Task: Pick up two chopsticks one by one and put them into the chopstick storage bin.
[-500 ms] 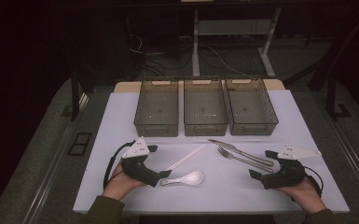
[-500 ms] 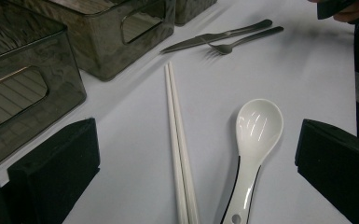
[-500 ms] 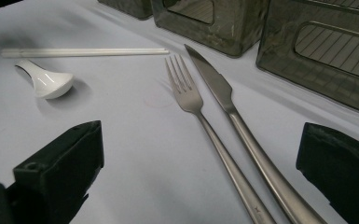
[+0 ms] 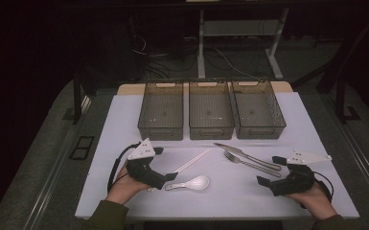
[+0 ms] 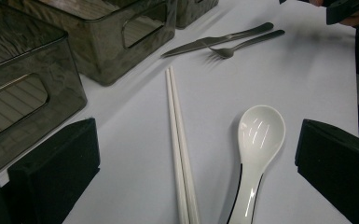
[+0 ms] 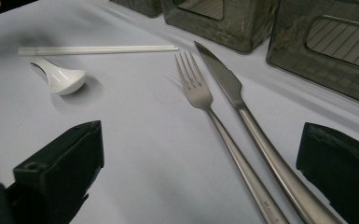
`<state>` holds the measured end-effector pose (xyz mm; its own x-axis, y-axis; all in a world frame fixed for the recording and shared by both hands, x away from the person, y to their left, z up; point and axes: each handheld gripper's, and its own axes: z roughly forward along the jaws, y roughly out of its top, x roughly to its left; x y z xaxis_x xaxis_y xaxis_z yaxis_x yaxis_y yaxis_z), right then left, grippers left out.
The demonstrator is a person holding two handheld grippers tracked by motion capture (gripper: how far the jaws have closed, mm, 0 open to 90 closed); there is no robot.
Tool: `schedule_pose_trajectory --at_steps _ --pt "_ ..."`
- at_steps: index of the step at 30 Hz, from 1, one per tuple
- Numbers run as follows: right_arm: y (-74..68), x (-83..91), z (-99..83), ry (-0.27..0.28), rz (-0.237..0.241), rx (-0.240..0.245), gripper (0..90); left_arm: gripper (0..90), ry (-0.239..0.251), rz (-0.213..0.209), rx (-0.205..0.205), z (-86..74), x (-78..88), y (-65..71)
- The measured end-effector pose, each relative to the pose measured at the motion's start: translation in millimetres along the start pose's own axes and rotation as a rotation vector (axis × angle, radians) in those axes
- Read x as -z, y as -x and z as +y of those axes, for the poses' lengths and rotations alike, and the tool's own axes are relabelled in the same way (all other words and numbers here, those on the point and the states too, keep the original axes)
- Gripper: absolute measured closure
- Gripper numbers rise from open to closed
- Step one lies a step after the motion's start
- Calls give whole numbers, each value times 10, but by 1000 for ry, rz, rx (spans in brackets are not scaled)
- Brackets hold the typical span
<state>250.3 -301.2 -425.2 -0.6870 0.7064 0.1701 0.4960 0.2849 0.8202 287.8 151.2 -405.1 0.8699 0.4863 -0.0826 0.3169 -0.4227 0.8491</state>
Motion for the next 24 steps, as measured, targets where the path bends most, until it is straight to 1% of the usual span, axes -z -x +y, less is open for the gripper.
schedule_pose_trajectory --at_steps 5,7,9,14,17,24 --pt "-2 -3 4 -1 -1 5 8 0 2 -11 -2 35 -31 -4" --pt "-1 4 -1 5 -4 -3 8 0 -6 -13 -8 48 -40 -7" --pt "0 6 -3 8 -2 0 8 0 -6 -14 -13 68 -48 -8" --pt "-1 -6 -9 5 -1 3 8 0 5 -11 -20 129 -67 -15" --pt "0 -6 -10 9 1 1 8 0 8 -21 -14 149 -80 -23" --pt "-7 -10 -11 10 3 1 7 0 13 -13 -10 185 -111 -56"
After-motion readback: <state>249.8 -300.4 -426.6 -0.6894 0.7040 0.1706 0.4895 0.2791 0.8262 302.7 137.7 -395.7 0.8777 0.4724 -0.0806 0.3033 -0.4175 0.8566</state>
